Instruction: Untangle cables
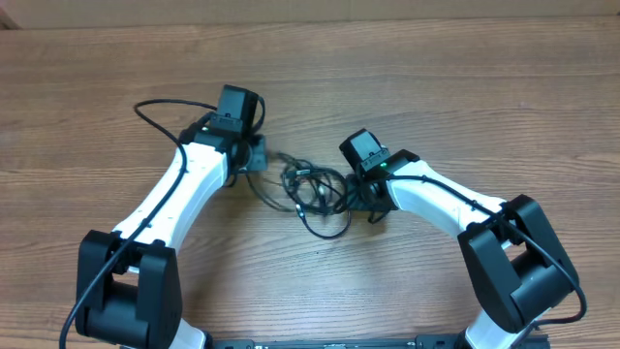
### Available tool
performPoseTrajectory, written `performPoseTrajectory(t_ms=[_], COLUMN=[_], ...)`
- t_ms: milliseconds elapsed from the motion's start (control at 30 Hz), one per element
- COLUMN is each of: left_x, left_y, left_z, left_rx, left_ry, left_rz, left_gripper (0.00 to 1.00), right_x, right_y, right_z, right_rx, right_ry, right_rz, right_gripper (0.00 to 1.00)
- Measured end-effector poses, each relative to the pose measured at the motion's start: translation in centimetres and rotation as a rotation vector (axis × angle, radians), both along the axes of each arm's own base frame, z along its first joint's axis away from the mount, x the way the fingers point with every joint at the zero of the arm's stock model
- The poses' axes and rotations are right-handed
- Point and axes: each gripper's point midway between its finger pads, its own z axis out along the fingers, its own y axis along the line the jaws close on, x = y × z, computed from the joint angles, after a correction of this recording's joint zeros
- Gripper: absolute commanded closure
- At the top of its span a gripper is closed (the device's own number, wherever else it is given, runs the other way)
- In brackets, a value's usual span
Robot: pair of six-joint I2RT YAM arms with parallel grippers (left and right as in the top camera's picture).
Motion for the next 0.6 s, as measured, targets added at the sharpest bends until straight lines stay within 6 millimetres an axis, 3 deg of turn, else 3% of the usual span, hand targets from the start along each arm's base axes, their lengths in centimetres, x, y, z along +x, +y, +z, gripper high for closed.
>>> performPoseTrajectory(t_ms=[133,233,400,600], left_x=[0.3,0.5,1.5,1.6], left_y=[1.9,1.8,0.1,-3.2], left_z=[0.1,0.2,-0.6,-4.9], left_rx=[0.045,0.035,-0.043,-0.164], left_ry=[-0.011,-0.017,-0.027,0.061], left_rz=[0.049,0.047,0.007,-0.158], left_gripper=[0.75,0.68,0.61,0.5], right_x=[0.2,0.3,0.3,0.3], right_y=[-0.5,-0.7,-0.8,-0.8], right_z=[0.0,0.0,0.0,0.0], right_rx=[-0.023,-0.03,-0.036,-0.038], right_ry=[-0.009,-0.013,-0.015,-0.017], right_rz=[-0.005,-0.006,-0.008,-0.008], right_gripper=[0.64,0.64,0.63,0.63])
